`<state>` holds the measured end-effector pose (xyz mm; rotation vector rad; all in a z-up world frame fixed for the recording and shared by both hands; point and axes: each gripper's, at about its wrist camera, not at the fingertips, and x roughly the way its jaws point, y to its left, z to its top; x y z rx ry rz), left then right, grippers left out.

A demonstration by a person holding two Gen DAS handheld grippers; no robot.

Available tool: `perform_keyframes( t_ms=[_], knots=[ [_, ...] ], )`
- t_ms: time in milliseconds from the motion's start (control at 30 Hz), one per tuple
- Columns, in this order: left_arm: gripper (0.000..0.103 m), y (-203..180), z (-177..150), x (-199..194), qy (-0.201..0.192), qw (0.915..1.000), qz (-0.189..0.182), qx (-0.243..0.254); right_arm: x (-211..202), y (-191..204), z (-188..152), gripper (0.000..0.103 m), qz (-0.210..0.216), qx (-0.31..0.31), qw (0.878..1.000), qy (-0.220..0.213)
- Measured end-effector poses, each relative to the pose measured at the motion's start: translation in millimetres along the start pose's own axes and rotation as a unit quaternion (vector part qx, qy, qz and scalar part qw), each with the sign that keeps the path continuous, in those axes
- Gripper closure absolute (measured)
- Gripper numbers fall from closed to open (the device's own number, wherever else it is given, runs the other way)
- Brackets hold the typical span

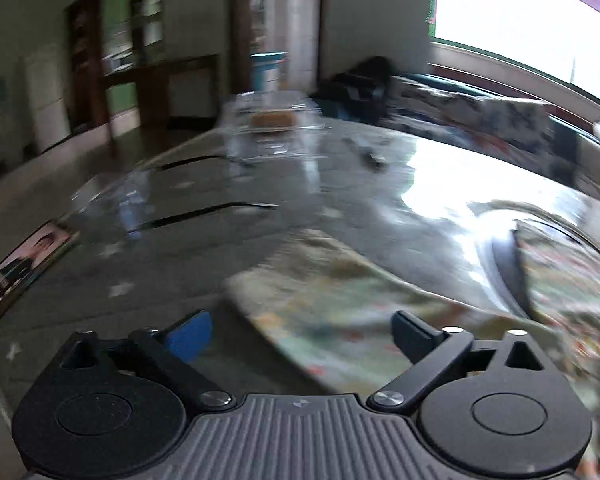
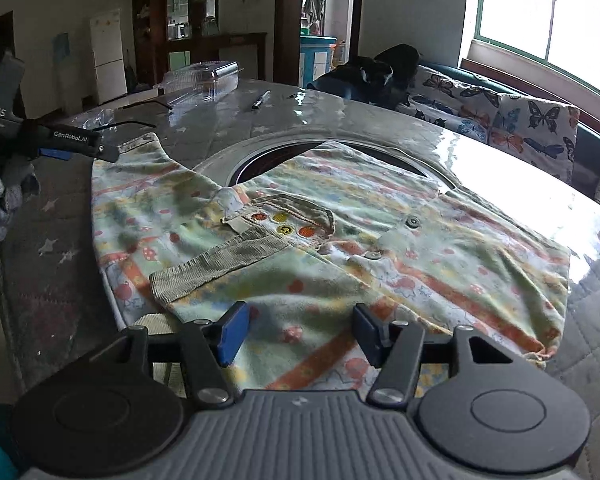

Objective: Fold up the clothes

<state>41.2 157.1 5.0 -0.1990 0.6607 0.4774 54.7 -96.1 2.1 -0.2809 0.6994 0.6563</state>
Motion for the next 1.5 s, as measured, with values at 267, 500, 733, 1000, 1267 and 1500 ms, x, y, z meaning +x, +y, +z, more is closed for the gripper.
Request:
perform_keyframes(
  t_ms=[267, 500, 733, 1000, 1267, 1500],
  knots=[
    [0.040, 25, 9, 25, 0.019, 0.9987, -0.001, -0.046, 1, -2, 1, 0.044, 0.001, 0.003, 1.000, 0.002],
    [0.073, 22, 7, 27, 0.007, 0.9993, 0.005, -0.036, 1, -3, 0, 0.044, 0.001, 0.007, 1.000, -0.001],
    [0.095, 20, 11, 14, 0.004, 0.9963, -0.057, -0.063, -4, -4, 0, 0.044, -0.004, 0.013, 1.000, -0.009],
    [0.095, -36, 20, -43, -0.007, 0.9772, -0.210, -0.028, -15, -14, -5, 0.044, -0.014, 0.037, 0.999, -0.025],
    [0.095, -118, 6, -75, 0.026, 0.9343, -0.353, 0.044, -32, -34, -16, 0.044, -0.031, 0.076, 0.996, -0.039],
    [0.092, -168, -33, -77, 0.070, 0.9083, -0.393, 0.124, -43, -55, -22, 0.044, -0.036, 0.129, 0.990, -0.046]
  ],
)
